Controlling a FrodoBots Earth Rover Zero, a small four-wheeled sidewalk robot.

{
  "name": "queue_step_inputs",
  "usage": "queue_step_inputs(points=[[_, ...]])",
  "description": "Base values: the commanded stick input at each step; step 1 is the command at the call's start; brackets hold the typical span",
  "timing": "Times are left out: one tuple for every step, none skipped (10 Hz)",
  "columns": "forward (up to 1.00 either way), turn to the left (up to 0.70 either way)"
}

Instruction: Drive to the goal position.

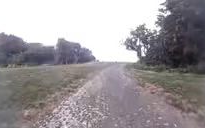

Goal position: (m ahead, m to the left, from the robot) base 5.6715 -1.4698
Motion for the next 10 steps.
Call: queue_step_inputs(points=[[0.60, -0.15], [0.60, -0.15], [0.60, -0.15], [0.60, -0.15], [0.60, -0.15], [0.60, -0.15], [0.60, -0.15], [0.60, -0.15], [0.60, -0.15], [0.60, -0.15]])
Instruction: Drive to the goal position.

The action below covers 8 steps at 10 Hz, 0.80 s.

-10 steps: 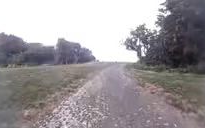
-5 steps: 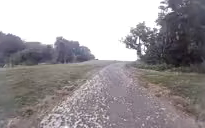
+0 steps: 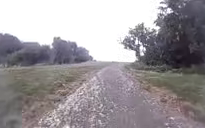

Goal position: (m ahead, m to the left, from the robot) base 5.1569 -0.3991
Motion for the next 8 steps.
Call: queue_step_inputs(points=[[0.60, -0.15], [0.60, -0.15], [0.60, -0.15], [0.60, -0.15], [0.60, -0.15], [0.60, -0.15], [0.60, -0.11], [0.60, -0.05]])
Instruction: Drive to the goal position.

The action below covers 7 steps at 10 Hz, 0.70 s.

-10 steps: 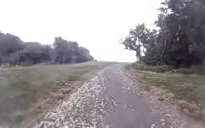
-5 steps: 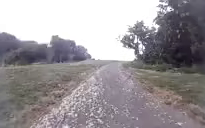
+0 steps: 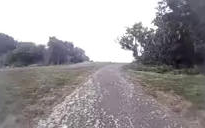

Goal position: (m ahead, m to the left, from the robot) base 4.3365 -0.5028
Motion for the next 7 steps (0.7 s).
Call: queue_step_inputs(points=[[0.60, 0.00], [0.60, 0.00], [0.60, 0.00], [0.60, 0.00], [0.60, 0.00], [0.60, 0.00], [0.60, 0.00]])
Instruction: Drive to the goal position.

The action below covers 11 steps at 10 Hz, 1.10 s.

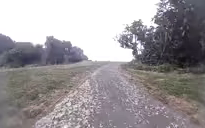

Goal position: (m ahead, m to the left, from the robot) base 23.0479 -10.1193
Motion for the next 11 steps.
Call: queue_step_inputs(points=[[0.60, 0.00], [0.60, 0.00], [0.60, 0.00], [0.60, 0.00], [0.60, 0.00], [0.60, 0.00], [0.60, 0.00], [0.60, 0.00], [0.60, 0.00], [0.60, 0.00], [0.60, -0.07]])
